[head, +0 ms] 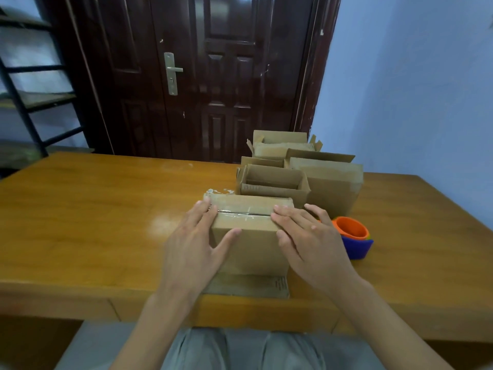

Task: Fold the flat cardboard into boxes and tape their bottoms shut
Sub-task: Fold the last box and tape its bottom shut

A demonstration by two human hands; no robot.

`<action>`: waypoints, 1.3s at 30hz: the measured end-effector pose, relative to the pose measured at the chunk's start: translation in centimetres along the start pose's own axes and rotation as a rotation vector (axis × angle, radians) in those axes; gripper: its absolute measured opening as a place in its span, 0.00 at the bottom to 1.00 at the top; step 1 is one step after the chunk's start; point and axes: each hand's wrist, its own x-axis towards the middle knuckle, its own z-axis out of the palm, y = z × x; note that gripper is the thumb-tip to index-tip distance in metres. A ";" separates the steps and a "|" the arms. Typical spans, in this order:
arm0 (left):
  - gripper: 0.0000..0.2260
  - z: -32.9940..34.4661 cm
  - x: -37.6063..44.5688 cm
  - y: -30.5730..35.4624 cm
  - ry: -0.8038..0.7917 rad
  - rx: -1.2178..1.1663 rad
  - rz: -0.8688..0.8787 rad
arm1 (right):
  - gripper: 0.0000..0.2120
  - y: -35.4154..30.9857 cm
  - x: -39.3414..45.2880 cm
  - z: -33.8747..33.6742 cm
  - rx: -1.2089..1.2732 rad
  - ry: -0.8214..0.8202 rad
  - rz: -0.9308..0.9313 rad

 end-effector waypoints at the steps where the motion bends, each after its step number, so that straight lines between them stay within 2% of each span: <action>1: 0.39 0.0 -0.1 0.2 -0.014 0.007 -0.013 | 0.23 -1.0 0.5 -0.2 -0.032 -0.001 0.039; 5: 0.40 0.1 -0.1 0.2 -0.023 0.017 0.000 | 0.25 -6.4 2.4 0.5 -0.091 -0.030 0.084; 10: 0.31 0.0 -0.2 -0.1 -0.037 0.009 0.035 | 0.23 -8.8 3.0 1.6 0.011 0.023 0.117; 15: 0.33 -0.7 -0.3 -0.1 -0.050 0.089 -0.036 | 0.18 -4.9 2.1 1.8 -0.171 0.040 -0.010; 20: 0.34 0.3 -0.2 -0.3 0.035 -0.002 -0.052 | 0.22 0.1 -0.1 1.4 -0.195 0.096 -0.021; 24: 0.35 1.6 -0.7 0.1 0.106 -0.129 -0.056 | 0.22 -1.1 -1.0 2.3 -0.030 0.193 0.144; 28: 0.36 2.3 -1.4 1.7 0.096 -0.231 -0.190 | 0.23 -2.3 -1.5 2.7 0.139 0.201 0.346; 33: 0.35 2.5 -1.5 1.4 0.148 -0.320 -0.194 | 0.27 -2.5 -1.0 2.8 0.317 0.236 0.500; 37: 0.41 2.5 -1.7 2.3 0.147 -0.385 -0.233 | 0.30 -4.0 -0.9 3.4 0.400 0.268 0.623; 39: 0.44 2.4 -1.8 2.7 0.144 -0.426 -0.284 | 0.28 -4.4 -0.8 3.8 0.449 0.284 0.678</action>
